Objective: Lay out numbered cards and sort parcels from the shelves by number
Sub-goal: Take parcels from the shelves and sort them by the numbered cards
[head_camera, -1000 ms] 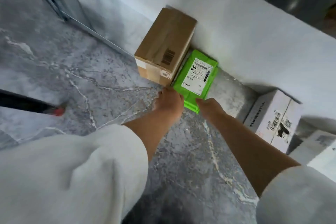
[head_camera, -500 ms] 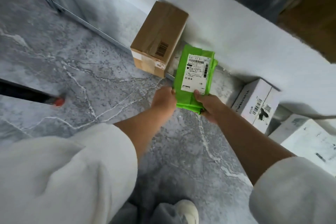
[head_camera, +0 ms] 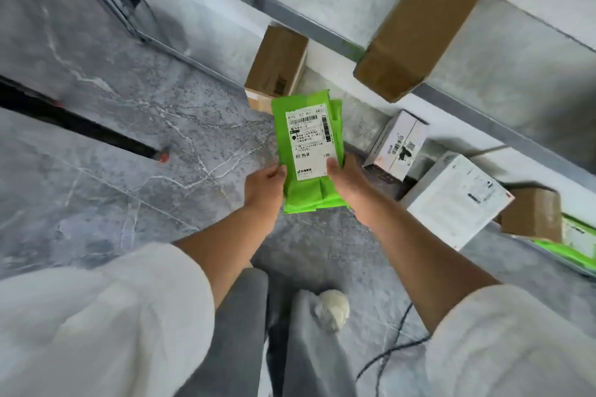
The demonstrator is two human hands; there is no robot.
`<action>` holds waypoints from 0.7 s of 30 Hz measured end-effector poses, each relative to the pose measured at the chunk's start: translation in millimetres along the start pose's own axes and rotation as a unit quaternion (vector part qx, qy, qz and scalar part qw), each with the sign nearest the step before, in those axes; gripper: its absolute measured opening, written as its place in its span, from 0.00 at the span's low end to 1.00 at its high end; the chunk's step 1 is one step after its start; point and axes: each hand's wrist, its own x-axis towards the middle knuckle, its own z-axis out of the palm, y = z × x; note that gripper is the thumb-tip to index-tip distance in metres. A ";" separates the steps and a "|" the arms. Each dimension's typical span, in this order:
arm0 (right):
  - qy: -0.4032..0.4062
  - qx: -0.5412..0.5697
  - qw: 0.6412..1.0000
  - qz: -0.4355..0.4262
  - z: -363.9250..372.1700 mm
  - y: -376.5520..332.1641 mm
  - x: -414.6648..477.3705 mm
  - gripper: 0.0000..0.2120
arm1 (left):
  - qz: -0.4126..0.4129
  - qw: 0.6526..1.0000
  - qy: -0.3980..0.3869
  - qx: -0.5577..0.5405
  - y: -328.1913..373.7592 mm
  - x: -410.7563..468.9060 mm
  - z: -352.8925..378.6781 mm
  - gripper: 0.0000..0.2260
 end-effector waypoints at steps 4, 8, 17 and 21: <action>0.025 0.040 0.996 -0.072 4.9 -1.3 -60.7 0.25 | -0.041 0.998 -0.001 -0.057 4.9 -61.9 -22.6 0.13; -0.009 0.072 0.992 -0.104 2.5 -7.6 -123.3 0.24 | -0.004 0.998 0.017 -0.055 14.1 -102.1 -55.0 0.14; -0.010 0.066 0.982 -0.177 -69.8 -59.8 -300.6 0.24 | 0.063 0.982 0.021 -0.176 72.6 -285.3 -82.6 0.13; -0.018 0.062 0.969 -0.237 -109.9 -83.8 -386.9 0.25 | 0.141 0.974 0.010 -0.176 111.7 -379.9 -94.6 0.13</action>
